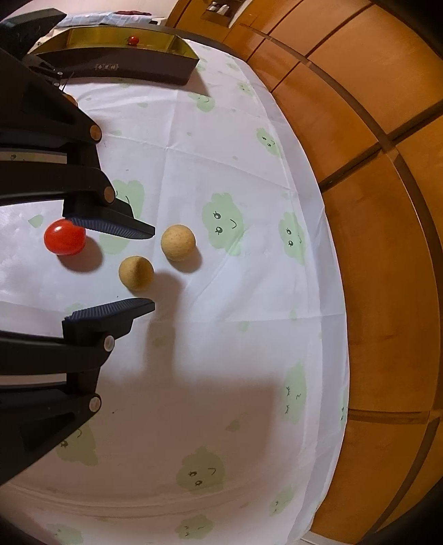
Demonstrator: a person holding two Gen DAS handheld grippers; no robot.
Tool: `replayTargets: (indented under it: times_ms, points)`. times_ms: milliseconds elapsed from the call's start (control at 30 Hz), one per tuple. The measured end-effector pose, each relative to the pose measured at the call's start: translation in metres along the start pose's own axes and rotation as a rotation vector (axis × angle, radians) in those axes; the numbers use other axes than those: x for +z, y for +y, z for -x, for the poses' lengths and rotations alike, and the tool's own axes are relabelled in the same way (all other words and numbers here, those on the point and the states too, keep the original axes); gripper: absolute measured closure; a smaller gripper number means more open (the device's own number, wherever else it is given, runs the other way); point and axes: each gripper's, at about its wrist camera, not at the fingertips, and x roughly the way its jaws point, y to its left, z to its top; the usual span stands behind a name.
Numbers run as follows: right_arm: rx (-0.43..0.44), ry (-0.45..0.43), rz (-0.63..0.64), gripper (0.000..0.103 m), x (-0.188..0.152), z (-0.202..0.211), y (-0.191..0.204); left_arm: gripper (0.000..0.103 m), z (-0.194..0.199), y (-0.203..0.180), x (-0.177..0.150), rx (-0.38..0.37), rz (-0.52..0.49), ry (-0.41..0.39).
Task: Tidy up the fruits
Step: 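Lift the leafy tangerine with the left tool while the right tool grasps a beige ball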
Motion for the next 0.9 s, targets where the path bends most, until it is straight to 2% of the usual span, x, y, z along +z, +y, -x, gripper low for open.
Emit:
replayTargets:
  times_ms: [667, 767, 900]
  points:
    - [-0.059, 0.047, 0.110, 0.067, -0.005, -0.021, 0.012, 0.060, 0.001, 0.000, 0.000, -0.004, 0.002, -0.003]
    - [-0.108, 0.047, 0.147, 0.079, -0.007, -0.021, 0.014, 0.060, 0.001, 0.001, 0.000, -0.005, 0.002, -0.002]
    - [-0.116, 0.052, 0.157, 0.079, -0.008, -0.021, 0.016, 0.060, 0.001, 0.001, 0.000, -0.005, 0.002, -0.002]
